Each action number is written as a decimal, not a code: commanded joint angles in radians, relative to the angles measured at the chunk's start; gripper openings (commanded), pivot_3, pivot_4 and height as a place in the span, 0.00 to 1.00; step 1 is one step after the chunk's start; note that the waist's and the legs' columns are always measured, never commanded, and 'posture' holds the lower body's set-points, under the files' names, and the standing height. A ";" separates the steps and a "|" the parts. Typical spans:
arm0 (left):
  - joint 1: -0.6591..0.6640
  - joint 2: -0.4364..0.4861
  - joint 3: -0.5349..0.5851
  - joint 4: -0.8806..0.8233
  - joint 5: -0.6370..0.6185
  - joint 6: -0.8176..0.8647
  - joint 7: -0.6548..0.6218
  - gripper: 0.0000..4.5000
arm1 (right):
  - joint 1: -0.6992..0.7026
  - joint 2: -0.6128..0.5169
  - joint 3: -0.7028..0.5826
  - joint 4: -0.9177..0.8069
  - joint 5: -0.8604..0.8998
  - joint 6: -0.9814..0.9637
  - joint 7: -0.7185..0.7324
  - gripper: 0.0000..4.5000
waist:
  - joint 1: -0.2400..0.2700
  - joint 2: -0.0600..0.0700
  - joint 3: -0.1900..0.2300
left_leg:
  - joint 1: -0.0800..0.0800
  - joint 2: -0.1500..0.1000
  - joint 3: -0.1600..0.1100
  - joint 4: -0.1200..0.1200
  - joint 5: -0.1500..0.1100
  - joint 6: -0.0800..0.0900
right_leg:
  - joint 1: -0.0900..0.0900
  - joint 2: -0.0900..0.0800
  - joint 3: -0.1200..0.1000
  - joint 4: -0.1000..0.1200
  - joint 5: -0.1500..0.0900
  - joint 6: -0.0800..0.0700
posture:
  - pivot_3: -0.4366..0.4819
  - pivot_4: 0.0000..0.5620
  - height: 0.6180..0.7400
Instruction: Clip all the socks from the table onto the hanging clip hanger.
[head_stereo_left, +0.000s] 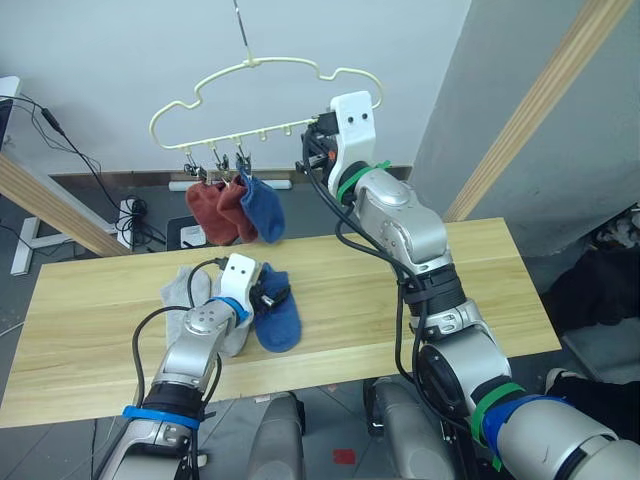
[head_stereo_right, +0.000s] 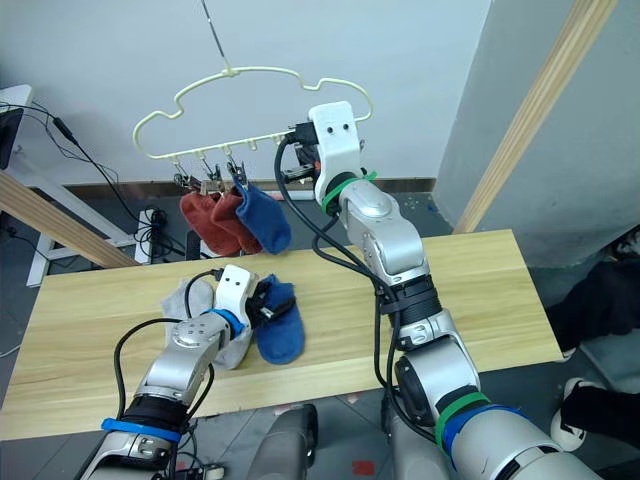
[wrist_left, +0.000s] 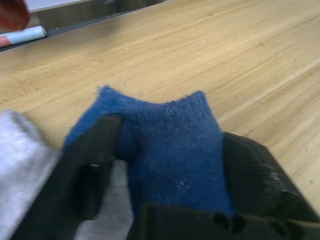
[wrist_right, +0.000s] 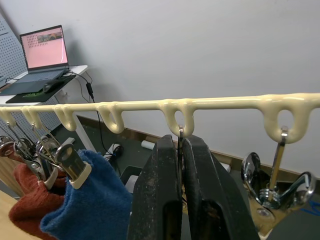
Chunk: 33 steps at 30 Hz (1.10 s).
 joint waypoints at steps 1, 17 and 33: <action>0.053 -0.004 -0.007 0.016 0.008 0.027 -0.010 0.49 | -0.004 0.007 0.004 -0.055 0.015 -0.002 0.003 0.00 | -0.002 0.000 0.000 | 0.000 0.000 0.000 0.000 0.000 0.000 | 0.000 0.000 0.000 0.000 0.000 0.000 | 0.40 0.63 1.00; 0.049 -0.073 0.052 -0.327 -0.097 -0.250 -0.062 0.01 | -0.004 0.007 0.005 -0.063 0.016 -0.002 0.005 0.00 | -0.003 0.001 0.000 | -0.002 0.000 0.000 -0.001 0.000 0.000 | -0.001 -0.001 0.000 -0.003 0.000 0.000 | 0.39 0.62 1.00; 0.187 0.005 0.066 -0.374 0.113 -0.292 0.108 0.01 | 0.000 0.007 0.009 -0.070 0.016 0.003 0.013 0.00 | -0.010 0.001 0.001 | -0.002 0.000 0.000 -0.001 0.000 0.001 | -0.001 0.000 0.000 -0.004 0.000 0.000 | 0.39 0.61 1.00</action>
